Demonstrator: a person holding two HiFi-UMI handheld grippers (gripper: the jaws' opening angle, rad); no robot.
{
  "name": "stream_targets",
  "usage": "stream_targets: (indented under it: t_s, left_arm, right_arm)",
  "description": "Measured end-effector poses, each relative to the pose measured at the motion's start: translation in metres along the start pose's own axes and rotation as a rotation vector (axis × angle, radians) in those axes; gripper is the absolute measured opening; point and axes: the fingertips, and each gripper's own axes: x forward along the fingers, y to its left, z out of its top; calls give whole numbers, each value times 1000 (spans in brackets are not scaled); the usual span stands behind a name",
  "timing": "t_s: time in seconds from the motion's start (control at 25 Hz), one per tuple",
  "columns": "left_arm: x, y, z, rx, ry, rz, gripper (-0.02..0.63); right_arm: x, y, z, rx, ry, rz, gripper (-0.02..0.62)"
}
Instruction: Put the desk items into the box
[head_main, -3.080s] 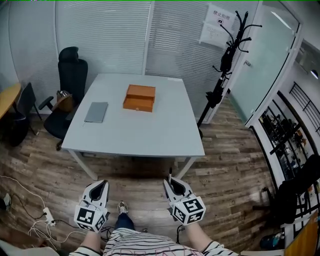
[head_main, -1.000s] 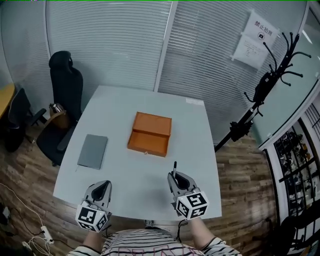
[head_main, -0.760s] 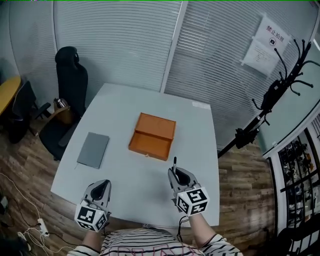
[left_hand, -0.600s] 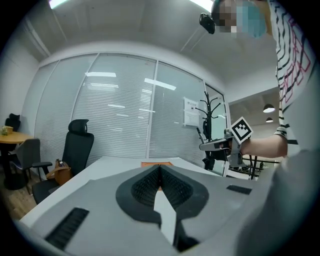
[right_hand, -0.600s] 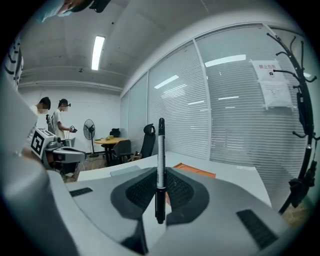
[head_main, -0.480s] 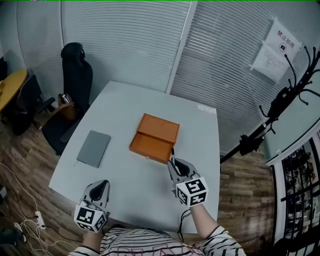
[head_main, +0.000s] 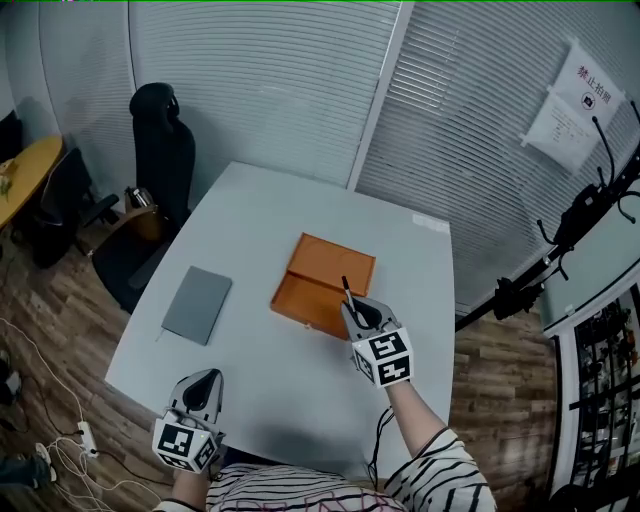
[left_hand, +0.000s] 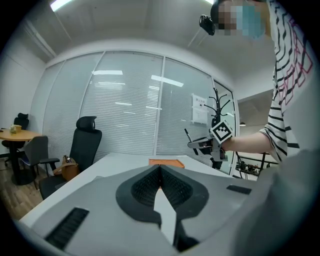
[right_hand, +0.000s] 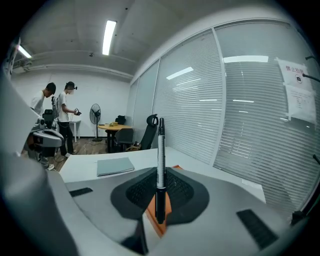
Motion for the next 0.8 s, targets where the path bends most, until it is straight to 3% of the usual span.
stream_targets:
  t_s: [0.8]
  left_arm:
    - [23,66,-4,-35,44,-38,22]
  right_arm:
    - [130,3,-74,-42,292,3,58]
